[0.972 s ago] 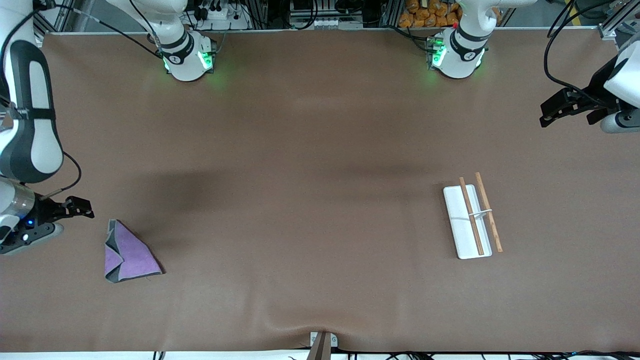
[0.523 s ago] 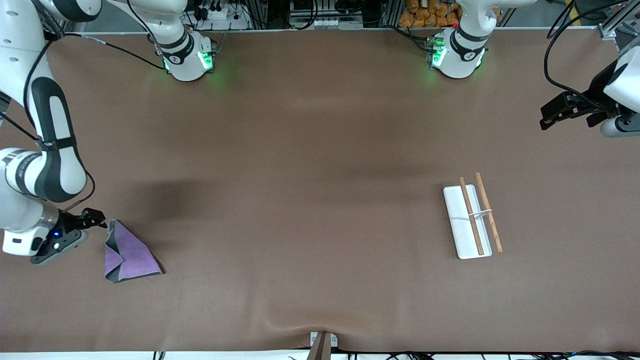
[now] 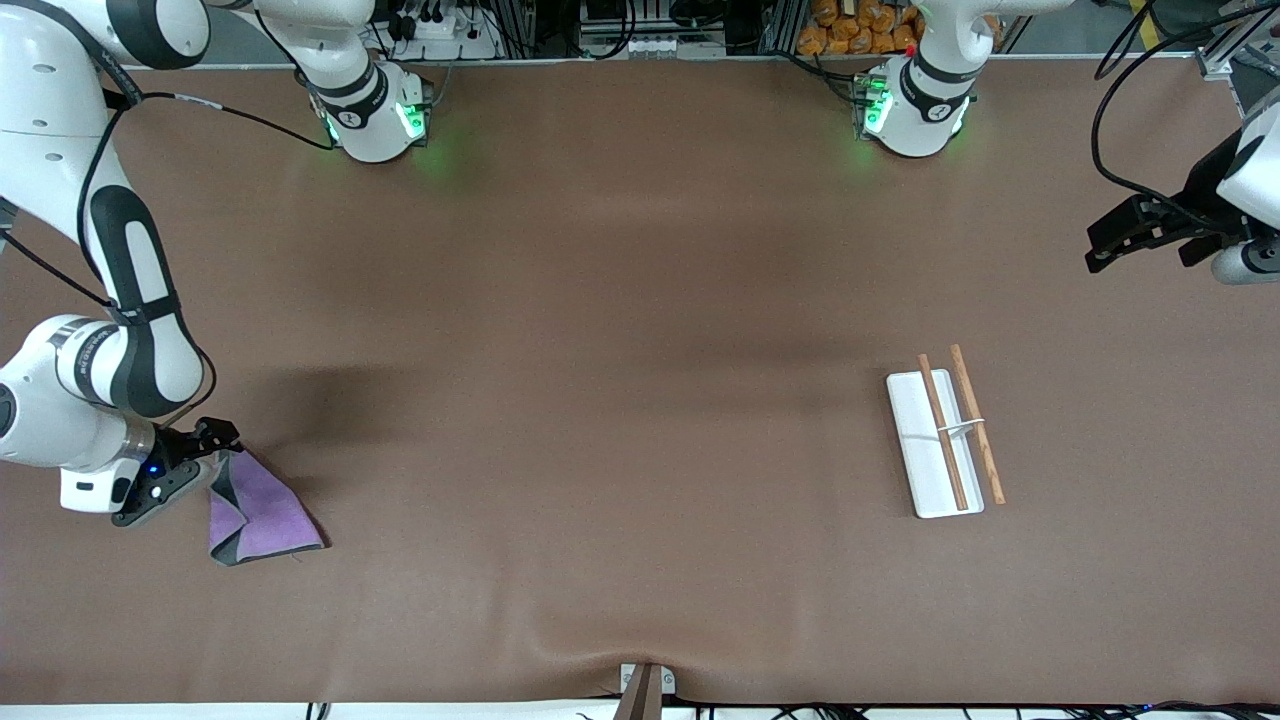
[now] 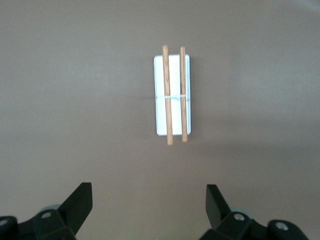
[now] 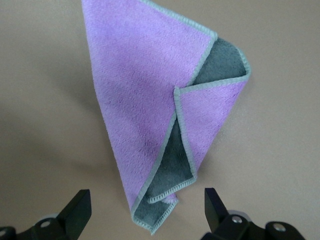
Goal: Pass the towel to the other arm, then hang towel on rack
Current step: 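Close the right gripper on the purple towel's corner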
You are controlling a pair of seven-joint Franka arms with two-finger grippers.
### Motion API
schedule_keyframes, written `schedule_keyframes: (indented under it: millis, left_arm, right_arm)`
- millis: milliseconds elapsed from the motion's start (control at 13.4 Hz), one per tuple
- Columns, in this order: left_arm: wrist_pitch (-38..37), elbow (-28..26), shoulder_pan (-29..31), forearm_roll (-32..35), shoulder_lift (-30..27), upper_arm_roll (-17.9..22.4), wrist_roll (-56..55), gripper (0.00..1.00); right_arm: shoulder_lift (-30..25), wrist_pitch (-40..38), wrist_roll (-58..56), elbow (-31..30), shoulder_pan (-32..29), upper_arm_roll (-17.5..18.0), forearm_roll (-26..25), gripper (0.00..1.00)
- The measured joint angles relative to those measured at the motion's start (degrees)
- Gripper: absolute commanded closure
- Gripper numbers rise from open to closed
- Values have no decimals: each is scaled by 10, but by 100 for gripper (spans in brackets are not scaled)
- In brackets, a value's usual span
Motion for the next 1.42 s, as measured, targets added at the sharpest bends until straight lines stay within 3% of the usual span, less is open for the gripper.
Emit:
schedule_keyframes:
  millis: [299, 1121, 1196, 1270, 1420]
  left_arm:
    - [15, 0, 0, 0, 1, -1, 0, 0]
    - [15, 2, 7, 0, 3, 0, 12, 0]
    - [15, 2, 8, 0, 3, 0, 14, 0]
    - [15, 3, 8, 0, 3, 0, 14, 0]
    - [15, 3, 10, 0, 3, 0, 15, 0]
  right_arm:
    - [19, 54, -1, -3, 1, 4, 0, 0]
    - [50, 91, -1, -3, 1, 4, 4, 0]
    - [51, 92, -1, -3, 0, 4, 4, 7]
    - [52, 92, -1, -3, 0, 3, 5, 25]
    - [54, 94, -1, -3, 0, 3, 5, 75]
